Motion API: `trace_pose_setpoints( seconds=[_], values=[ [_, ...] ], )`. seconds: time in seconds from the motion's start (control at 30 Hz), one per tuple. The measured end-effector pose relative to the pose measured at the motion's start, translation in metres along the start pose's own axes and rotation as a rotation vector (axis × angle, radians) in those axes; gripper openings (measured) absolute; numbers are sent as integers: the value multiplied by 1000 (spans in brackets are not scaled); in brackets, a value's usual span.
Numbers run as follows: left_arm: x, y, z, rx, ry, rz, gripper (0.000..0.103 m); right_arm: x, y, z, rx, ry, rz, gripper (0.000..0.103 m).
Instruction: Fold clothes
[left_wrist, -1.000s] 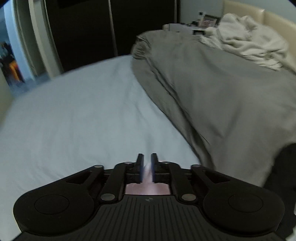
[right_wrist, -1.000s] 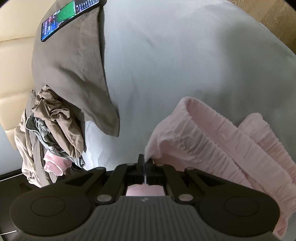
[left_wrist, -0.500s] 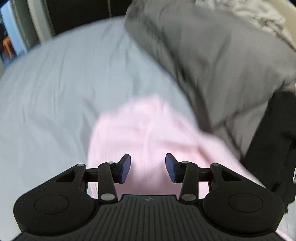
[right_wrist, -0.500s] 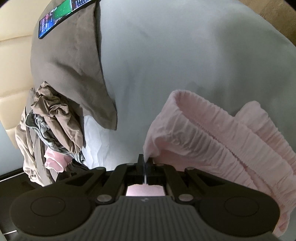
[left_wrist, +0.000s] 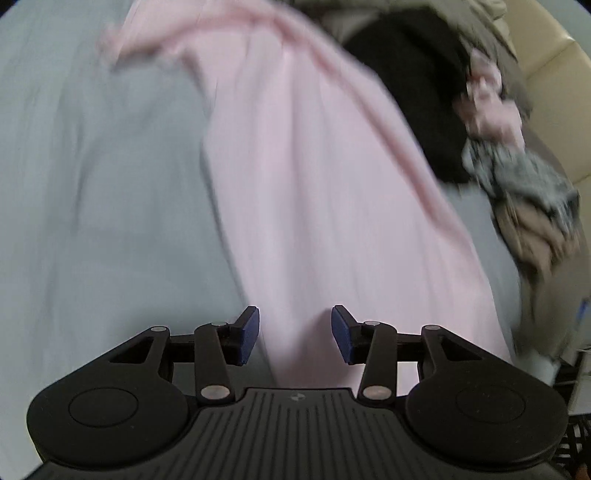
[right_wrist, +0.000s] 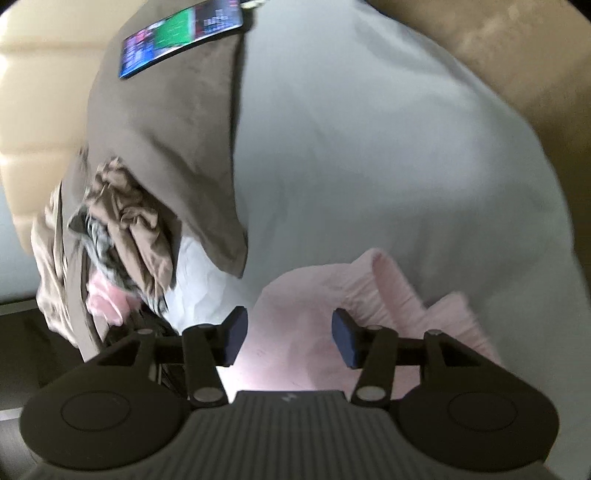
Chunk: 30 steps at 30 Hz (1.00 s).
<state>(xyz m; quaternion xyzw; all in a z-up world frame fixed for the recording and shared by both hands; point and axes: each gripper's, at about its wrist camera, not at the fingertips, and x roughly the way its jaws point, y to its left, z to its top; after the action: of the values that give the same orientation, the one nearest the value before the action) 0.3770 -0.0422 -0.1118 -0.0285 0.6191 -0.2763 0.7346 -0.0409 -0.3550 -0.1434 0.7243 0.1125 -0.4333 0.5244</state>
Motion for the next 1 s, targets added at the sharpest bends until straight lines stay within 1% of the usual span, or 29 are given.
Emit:
trace_pose_setpoints(
  seconds=[0.1,0.17,0.23,0.33,0.37,0.4,0.47,0.57,0.67,0.73,0.8,0.83,0.9,1.0],
  values=[
    [6,-3,-57,-105,74,-36,41,-10,10,7,-133,33,-21,54],
    [9,-9,-87,-152,109,-59,42,-13,21,11,-271,64,-56,54],
    [13,-16,-107,-180,139,-84,42,-12,34,12,-452,110,-90,54],
    [16,-30,-136,-201,170,-103,42,-10,54,4,-785,180,-176,54],
    [16,-35,-143,-202,180,-117,42,-12,59,0,-872,197,-197,54],
    [16,-40,-149,-203,190,-131,43,-15,61,-1,-921,212,-206,54],
    [17,-51,-162,-187,205,-148,51,-20,63,-1,-973,240,-212,54],
    [20,-64,-179,-162,212,-160,52,-25,61,0,-993,281,-199,55],
    [26,-74,-193,-189,219,-177,52,-24,56,1,-1032,308,-203,55],
    [24,-80,-200,-213,209,-201,52,-18,53,5,-1038,355,-210,56],
    [19,-86,-210,-232,203,-237,55,-11,51,8,-1049,411,-214,56],
    [15,-89,-215,-238,198,-248,59,-8,50,9,-1064,425,-220,56],
    [13,-96,-224,-244,174,-255,61,-1,53,15,-1102,427,-236,56],
    [21,-109,-233,-251,151,-235,61,12,66,24,-1146,436,-199,55]
  ],
)
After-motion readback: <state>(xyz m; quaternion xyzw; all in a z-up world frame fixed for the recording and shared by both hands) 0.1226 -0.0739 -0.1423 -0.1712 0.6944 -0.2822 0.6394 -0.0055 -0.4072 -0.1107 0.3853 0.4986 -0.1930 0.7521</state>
